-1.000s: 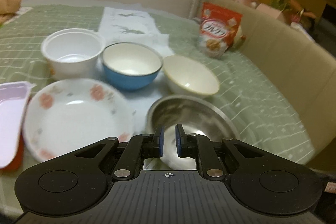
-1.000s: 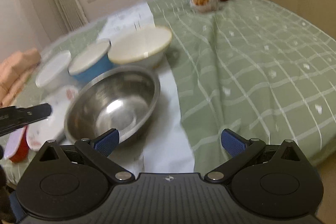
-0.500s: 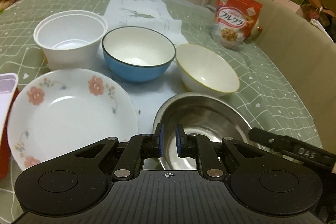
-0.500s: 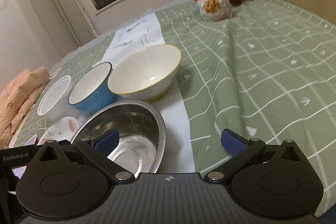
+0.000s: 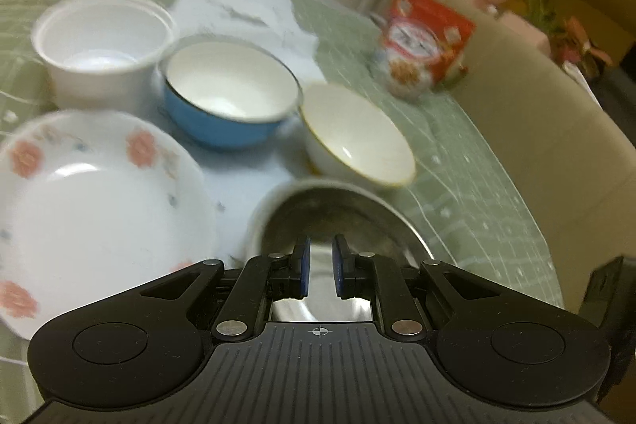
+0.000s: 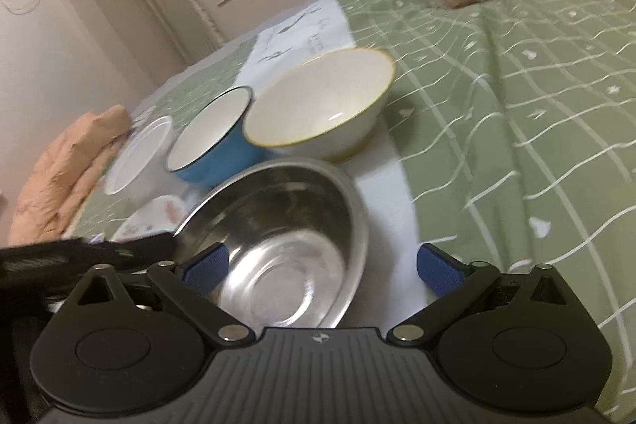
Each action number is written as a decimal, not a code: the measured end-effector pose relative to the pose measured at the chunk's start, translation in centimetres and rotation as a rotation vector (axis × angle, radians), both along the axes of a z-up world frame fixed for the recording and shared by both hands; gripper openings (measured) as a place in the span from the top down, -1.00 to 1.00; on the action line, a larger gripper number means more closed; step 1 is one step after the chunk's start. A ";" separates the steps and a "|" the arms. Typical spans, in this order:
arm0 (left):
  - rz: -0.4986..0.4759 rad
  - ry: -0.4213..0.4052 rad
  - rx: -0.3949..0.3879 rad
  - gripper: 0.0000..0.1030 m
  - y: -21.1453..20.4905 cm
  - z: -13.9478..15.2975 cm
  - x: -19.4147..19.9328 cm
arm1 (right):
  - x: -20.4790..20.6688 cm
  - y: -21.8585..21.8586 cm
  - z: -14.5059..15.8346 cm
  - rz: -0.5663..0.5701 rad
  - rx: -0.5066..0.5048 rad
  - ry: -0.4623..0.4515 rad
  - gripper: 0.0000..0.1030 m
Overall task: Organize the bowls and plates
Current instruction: 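Reach the left gripper to the stainless steel bowl rim and close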
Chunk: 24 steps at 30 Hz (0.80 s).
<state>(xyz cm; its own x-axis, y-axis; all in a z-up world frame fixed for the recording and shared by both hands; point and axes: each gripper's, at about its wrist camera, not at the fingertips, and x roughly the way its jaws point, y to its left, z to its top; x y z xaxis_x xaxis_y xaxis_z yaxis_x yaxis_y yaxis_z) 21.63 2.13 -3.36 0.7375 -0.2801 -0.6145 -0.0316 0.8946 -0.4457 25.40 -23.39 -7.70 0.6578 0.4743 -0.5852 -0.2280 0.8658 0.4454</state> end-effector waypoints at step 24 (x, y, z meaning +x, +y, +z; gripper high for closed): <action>-0.063 0.188 -0.064 0.49 0.2 -2.9 0.8 | 0.0 -0.6 0.3 0.051 0.034 0.106 -0.18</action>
<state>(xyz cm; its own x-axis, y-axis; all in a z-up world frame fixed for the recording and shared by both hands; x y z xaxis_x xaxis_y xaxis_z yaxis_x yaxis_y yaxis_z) 22.46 2.31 -6.22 0.5910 -0.3651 -0.7193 -0.0647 0.8674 -0.4934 25.36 -23.95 -7.42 0.5677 0.5261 -0.6332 -0.2211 0.8383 0.4983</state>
